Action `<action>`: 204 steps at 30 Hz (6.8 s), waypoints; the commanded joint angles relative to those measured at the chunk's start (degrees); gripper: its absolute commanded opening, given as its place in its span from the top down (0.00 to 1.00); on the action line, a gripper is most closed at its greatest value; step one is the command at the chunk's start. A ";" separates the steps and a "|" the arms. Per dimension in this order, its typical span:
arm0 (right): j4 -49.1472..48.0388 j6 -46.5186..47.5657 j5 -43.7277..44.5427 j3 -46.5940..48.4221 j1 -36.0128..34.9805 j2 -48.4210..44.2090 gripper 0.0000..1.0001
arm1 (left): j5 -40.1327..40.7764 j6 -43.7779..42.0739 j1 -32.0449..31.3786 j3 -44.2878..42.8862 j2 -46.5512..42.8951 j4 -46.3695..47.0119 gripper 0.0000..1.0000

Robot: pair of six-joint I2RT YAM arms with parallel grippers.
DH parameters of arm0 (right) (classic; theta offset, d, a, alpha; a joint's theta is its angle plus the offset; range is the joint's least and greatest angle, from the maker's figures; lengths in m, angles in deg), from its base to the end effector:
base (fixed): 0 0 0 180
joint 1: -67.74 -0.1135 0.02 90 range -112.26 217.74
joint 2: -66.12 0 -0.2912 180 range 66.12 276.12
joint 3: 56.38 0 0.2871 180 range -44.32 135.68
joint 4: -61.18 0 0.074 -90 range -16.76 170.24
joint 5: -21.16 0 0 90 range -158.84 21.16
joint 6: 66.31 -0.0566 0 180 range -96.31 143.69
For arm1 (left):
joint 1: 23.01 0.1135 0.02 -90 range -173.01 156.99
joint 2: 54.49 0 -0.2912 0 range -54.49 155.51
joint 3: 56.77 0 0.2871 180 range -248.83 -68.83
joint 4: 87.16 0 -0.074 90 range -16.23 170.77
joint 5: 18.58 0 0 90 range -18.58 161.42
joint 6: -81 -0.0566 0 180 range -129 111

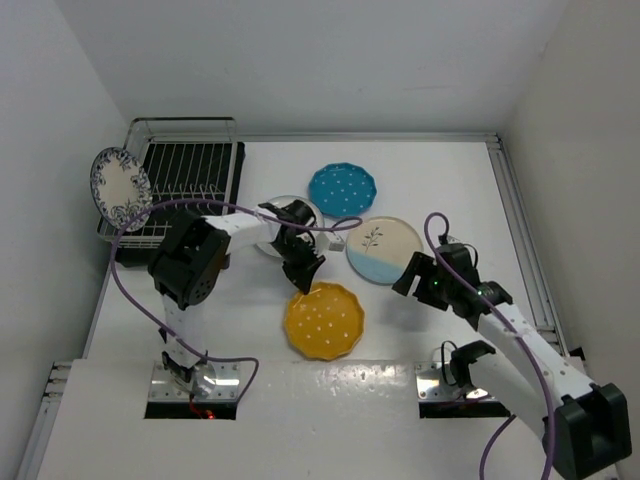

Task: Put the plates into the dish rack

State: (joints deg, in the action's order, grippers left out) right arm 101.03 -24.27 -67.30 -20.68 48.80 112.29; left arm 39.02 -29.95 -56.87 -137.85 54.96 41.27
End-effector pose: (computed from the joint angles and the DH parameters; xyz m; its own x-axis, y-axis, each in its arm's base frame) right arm 0.1746 0.0583 0.1709 -0.7164 0.5391 -0.4429 0.3342 0.8224 0.4603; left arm 0.3077 -0.2430 0.1317 -0.5676 0.7444 -0.3518 0.8043 0.4099 -0.4303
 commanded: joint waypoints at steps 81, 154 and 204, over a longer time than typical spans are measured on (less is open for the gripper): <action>-35.71 19.05 0.48 8.35 -7.34 18.25 0.00 | 41.44 5.31 39.83 -50.62 -16.28 -9.11 1.00; -11.80 11.49 9.00 24.00 -2.77 27.39 0.02 | 12.20 10.04 21.04 -45.32 -0.42 0.92 0.31; -34.09 -8.88 -32.89 66.81 12.26 85.67 1.00 | 6.31 17.52 24.46 -43.49 12.63 4.88 0.30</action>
State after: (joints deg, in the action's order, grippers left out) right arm 78.78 -23.62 -90.75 49.15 60.05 200.98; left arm 47.52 -12.42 -32.77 -180.97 67.18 46.10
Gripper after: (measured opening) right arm 0.036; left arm 0.699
